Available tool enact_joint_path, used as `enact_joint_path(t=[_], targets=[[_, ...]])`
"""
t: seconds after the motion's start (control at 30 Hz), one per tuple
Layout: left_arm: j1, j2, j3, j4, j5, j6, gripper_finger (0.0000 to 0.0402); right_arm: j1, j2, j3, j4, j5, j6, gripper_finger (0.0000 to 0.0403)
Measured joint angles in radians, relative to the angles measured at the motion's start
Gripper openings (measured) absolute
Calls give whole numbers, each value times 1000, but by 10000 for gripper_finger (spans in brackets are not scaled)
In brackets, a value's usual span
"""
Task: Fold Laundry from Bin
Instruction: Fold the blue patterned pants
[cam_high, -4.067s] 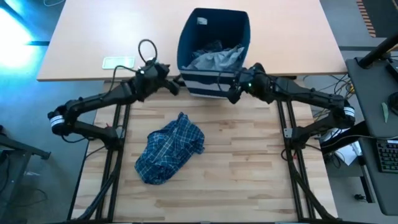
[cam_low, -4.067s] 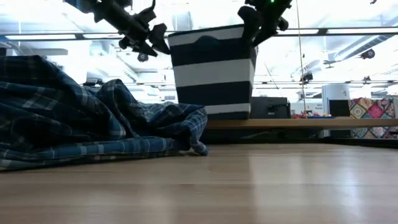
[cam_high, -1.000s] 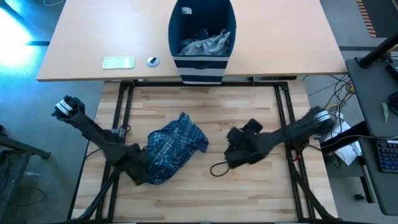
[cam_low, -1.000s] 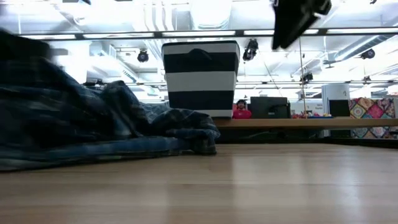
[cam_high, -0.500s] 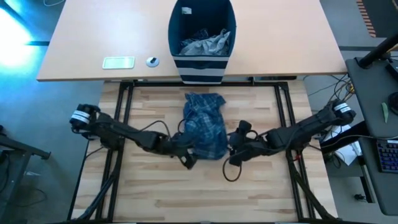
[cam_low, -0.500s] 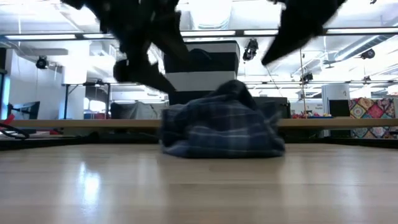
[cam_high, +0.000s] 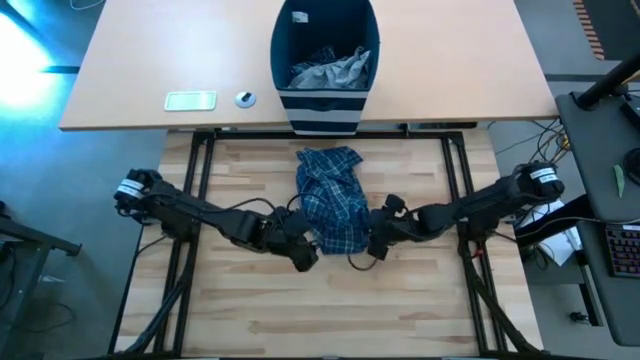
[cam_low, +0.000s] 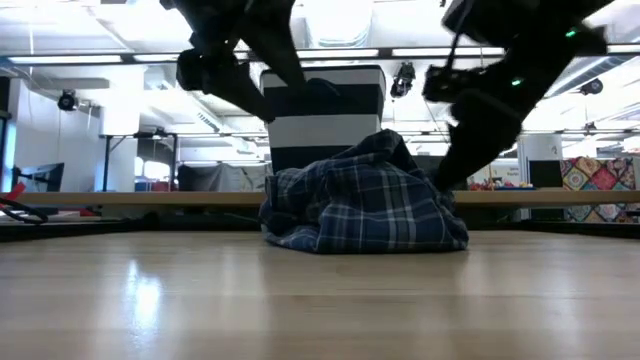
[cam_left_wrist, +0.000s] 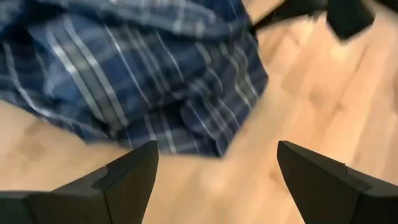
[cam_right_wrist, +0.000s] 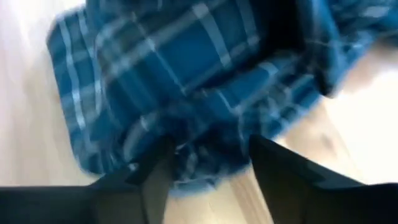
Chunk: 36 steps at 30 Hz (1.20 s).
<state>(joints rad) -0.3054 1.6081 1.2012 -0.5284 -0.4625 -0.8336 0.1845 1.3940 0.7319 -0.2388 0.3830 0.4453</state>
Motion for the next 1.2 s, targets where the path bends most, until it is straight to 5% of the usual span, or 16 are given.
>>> enact_joint_path(t=[0.2, 0.4, 0.6, 0.87, 1.2], targets=[[-22, -71, 181, 7, -31, 152, 311, -53, 28, 42, 105, -165, -43, 28], [-77, -126, 407, -251, -123, 325, 312, -53, -18, 326, 136, -339, -143, 9], [-170, -176, 465, -473, -266, 278, 312, -54, -16, 572, 86, -292, -271, 8], [-223, -167, 323, -457, -270, 169, 312, -37, 28, 582, -443, -232, -100, 55], [-220, -165, -29, 55, -227, 162, 312, -2, 172, 399, -407, -233, 10, 186]])
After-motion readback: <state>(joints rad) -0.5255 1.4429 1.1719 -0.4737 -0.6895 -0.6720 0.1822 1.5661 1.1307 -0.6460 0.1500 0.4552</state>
